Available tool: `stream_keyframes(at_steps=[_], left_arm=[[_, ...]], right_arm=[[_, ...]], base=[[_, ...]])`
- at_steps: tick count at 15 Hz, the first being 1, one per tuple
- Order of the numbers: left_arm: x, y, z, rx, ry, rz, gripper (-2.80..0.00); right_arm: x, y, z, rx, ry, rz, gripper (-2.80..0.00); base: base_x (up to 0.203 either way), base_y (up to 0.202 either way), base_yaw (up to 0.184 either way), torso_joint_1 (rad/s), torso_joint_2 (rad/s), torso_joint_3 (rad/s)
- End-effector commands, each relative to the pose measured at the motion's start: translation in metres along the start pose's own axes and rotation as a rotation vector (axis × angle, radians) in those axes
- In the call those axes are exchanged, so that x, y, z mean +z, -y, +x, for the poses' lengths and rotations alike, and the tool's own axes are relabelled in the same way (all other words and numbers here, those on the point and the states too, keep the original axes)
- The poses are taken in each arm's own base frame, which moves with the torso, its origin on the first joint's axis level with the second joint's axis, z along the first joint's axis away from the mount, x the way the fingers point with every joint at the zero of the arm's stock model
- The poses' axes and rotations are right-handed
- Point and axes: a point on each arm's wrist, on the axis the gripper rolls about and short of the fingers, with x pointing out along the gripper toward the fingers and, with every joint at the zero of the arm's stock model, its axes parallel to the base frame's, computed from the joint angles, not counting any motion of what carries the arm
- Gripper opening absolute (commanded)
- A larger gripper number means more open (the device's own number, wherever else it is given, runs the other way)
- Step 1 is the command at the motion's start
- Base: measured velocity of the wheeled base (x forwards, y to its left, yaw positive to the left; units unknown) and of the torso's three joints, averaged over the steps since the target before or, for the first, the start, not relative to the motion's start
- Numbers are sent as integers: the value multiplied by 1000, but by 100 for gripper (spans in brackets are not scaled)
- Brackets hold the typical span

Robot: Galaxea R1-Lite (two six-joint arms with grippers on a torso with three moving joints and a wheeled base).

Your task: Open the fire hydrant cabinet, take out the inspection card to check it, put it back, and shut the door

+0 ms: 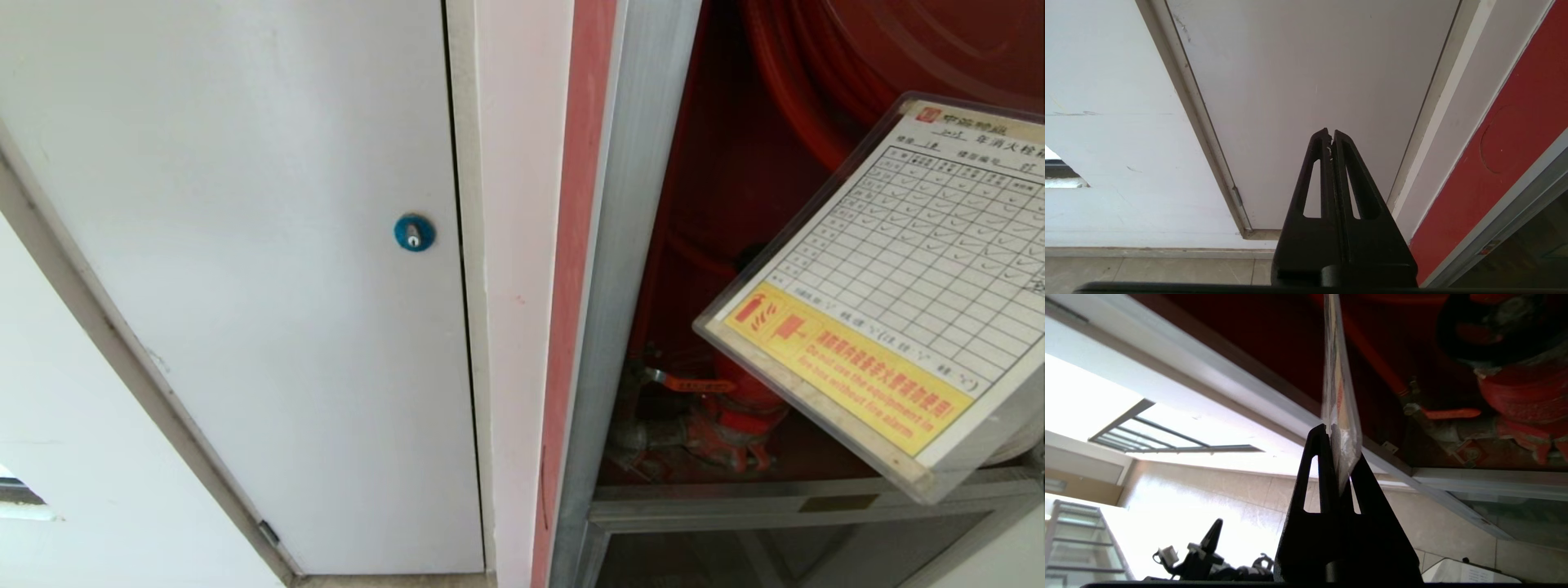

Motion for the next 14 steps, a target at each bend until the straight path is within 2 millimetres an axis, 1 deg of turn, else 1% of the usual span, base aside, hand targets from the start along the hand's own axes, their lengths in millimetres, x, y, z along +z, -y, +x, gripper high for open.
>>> stream_keyframes(at_steps=[1, 4, 7, 10, 14], left_arm=[[0, 0, 0, 1, -1, 0, -280], [0, 0, 0, 1, -1, 0, -280], [0, 0, 0, 1, -3, 0, -280], [0, 0, 0, 1, -3, 0, -280], [0, 0, 0, 1, -2, 0, -280]], right_arm=[[-14, -7, -16, 27, 13, -18, -280], [-23, -6, -22, 26, 12, -1, -280], [-24, -4, -22, 13, 18, 126, -280], [-23, -2, -22, -47, 82, 276, -280], [-25, 5, -17, -87, 86, 440, -280]], base=[[0, 0, 0, 0, 0, 0], [0, 0, 0, 0, 0, 0], [0, 0, 0, 0, 0, 0], [0, 0, 0, 0, 0, 0], [0, 0, 0, 0, 0, 0]])
